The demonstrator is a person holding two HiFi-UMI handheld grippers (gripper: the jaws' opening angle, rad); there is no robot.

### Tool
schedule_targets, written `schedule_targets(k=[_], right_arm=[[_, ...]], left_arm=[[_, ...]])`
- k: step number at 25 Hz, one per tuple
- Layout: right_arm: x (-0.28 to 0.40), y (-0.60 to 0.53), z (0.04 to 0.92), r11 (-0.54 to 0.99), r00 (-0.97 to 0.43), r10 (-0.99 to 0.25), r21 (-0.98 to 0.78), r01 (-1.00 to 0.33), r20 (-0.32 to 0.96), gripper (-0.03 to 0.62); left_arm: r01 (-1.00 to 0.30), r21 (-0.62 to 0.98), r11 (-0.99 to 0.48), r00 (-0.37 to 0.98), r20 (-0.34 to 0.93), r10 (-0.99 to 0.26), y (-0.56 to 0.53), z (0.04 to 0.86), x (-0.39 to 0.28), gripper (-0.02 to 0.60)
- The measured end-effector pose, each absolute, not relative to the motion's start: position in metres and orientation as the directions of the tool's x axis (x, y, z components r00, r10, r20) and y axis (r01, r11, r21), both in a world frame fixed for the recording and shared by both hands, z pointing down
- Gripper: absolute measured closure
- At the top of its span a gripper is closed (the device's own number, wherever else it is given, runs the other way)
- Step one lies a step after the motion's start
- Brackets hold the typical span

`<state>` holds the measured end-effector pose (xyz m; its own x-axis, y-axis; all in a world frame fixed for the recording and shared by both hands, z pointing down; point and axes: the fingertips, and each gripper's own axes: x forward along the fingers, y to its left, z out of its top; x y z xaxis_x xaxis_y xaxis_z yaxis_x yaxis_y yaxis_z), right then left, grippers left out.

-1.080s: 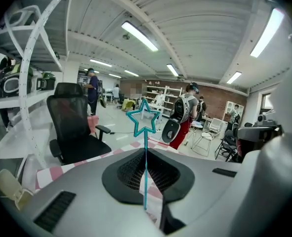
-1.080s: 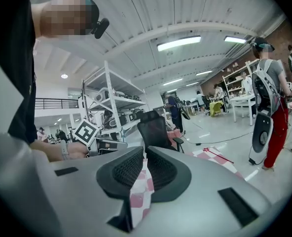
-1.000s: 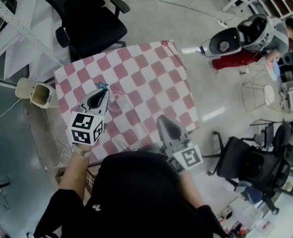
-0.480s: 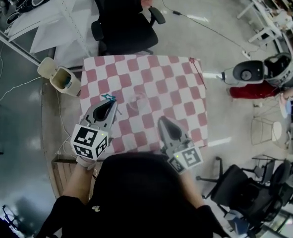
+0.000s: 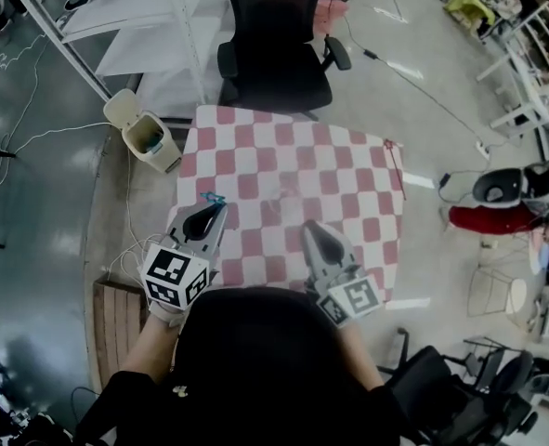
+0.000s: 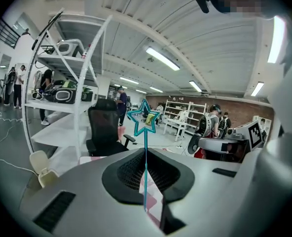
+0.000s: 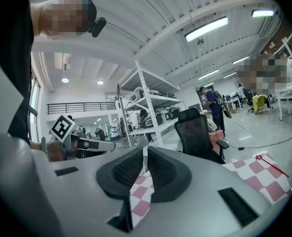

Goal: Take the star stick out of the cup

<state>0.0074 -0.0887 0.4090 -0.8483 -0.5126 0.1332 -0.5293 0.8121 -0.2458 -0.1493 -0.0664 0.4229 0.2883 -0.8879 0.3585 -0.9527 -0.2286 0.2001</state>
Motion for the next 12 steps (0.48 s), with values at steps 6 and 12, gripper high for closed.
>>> schedule_targets(k=[6,12], right_arm=[[-0.005,-0.083,0.405,0.832,-0.868,-0.481,-0.247,-0.497,0.126,0.554],[-0.009,-0.076,0.402,0.846,-0.881,-0.457,-0.246,-0.473,0.121,0.554]], left_arm=[[-0.953,0.207,-0.219,0.282,0.354,-0.892,-0.054,0.418,-0.151,0.532],[-0.952,0.225,-0.208,0.278,0.351,-0.894,-0.047,0.416,-0.150,0.532]])
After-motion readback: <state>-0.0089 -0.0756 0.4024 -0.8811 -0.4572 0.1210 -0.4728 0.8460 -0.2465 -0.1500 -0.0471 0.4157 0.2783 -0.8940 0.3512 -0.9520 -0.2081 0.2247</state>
